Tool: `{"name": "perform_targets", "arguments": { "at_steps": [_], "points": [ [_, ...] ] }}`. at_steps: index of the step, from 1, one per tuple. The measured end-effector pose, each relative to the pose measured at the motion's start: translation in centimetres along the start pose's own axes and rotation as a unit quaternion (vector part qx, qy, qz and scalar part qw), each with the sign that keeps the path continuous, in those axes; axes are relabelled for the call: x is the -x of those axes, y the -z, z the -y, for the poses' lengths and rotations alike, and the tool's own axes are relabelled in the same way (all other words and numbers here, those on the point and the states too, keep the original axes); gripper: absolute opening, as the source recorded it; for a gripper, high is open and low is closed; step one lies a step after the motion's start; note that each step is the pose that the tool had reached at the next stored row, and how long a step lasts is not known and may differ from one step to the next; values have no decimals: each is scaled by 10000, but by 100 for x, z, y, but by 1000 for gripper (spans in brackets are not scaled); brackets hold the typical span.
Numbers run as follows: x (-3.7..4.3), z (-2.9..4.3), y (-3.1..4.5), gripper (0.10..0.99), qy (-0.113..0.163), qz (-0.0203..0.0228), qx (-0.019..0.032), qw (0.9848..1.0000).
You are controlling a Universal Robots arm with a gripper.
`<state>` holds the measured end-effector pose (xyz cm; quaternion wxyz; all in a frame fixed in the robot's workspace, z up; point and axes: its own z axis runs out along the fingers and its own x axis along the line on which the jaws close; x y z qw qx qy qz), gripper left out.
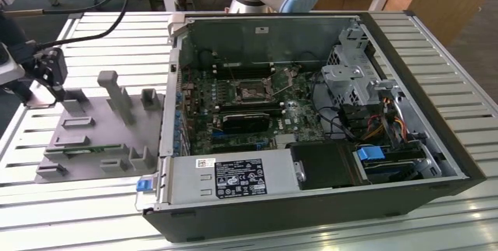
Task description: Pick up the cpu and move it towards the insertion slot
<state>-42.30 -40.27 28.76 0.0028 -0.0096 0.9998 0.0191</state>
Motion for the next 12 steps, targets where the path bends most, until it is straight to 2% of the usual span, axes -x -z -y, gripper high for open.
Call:
{"name": "perform_targets", "arguments": {
  "at_steps": [12],
  "points": [
    [1,-9,227,541,0,6,0,10000]
  ]
}}
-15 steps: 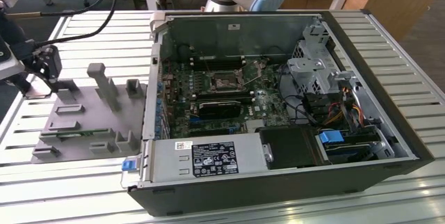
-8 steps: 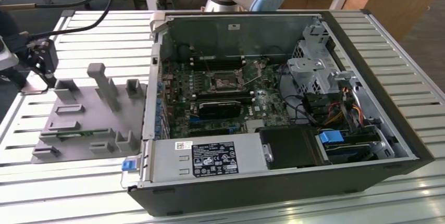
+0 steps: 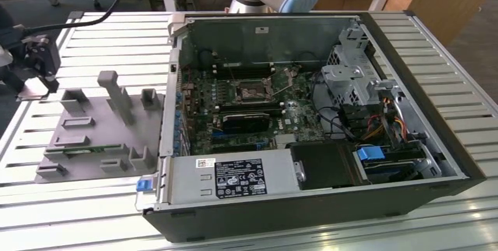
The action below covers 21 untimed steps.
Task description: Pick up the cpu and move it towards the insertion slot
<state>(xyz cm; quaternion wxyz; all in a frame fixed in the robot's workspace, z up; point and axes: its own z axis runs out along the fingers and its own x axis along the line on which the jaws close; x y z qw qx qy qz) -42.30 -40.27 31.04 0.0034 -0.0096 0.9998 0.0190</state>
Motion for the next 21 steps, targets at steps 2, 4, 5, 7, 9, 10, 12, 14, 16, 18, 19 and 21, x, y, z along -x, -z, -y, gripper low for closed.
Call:
{"name": "perform_targets", "arguments": {
  "at_steps": [2,4,5,7,9,10,12,14,16,18,19,21],
  "points": [
    [0,-1,38,541,0,1,0,10000],
    [0,-3,77,541,0,2,0,10000],
    [1,-3,95,541,0,3,0,10000],
    [1,-5,135,541,0,3,0,10000],
    [1,-7,177,541,0,4,0,10000],
    [1,-7,198,541,0,3,0,10000],
    [2,-9,242,541,0,4,0,10000],
    [2,-11,288,541,0,4,0,10000],
    [2,-13,336,541,0,5,0,10000],
    [3,-14,380,541,1,6,0,10000],
    [3,-15,401,541,0,6,0,10000],
    [3,-17,443,541,0,7,0,10000]
  ]
}}
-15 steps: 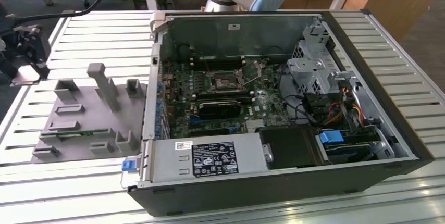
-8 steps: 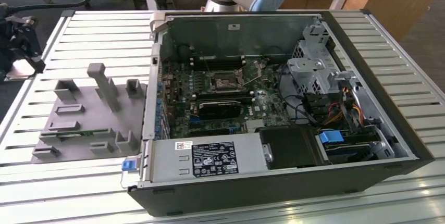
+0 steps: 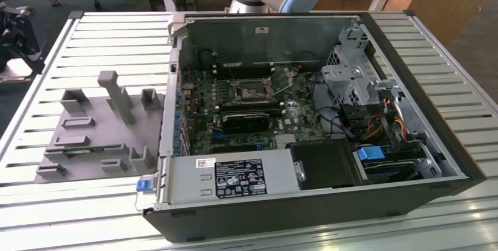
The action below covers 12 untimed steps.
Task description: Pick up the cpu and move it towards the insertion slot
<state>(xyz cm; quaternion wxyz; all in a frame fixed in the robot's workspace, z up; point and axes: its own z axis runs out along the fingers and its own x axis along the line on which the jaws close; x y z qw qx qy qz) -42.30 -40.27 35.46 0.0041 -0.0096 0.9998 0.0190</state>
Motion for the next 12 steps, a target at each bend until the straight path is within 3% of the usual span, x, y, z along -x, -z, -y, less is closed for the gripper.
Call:
{"name": "perform_targets", "arguments": {
  "at_steps": [12],
  "points": [
    [2,-9,251,541,1,14,0,10000]
  ]
}}
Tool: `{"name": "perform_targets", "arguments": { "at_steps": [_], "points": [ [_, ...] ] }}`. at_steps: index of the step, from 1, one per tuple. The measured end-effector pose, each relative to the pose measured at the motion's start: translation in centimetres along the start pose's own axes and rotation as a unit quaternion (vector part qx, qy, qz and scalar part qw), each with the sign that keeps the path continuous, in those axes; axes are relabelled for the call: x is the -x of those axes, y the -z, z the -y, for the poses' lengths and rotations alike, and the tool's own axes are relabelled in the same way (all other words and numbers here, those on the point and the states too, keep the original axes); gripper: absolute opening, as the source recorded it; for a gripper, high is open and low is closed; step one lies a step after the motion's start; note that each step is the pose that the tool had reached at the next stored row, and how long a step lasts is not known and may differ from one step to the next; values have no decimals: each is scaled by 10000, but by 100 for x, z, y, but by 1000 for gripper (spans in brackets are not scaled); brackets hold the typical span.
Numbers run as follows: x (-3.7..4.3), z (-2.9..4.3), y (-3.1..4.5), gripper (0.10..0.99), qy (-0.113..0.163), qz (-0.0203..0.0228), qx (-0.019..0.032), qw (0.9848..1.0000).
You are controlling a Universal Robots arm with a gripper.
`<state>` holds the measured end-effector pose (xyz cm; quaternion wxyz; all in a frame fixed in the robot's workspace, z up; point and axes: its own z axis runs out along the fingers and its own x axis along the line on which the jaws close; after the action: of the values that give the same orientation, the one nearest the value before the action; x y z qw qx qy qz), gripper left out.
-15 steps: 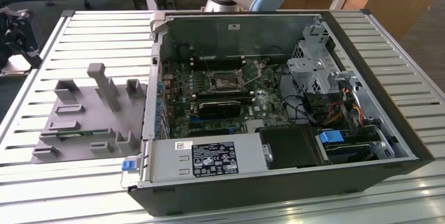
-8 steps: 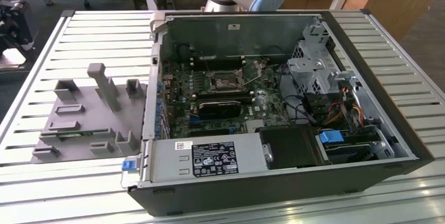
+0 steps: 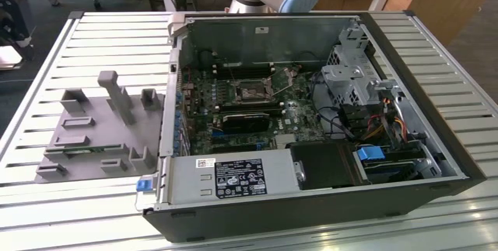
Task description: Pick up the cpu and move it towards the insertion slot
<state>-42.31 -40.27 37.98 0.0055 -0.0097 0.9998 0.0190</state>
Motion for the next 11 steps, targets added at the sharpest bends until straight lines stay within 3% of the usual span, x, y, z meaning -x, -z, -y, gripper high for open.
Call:
{"name": "perform_targets", "arguments": {
  "at_steps": [9,11],
  "points": [
    [2,-7,180,541,0,5,0,10000],
    [2,-7,185,541,0,7,0,10000]
  ]
}}
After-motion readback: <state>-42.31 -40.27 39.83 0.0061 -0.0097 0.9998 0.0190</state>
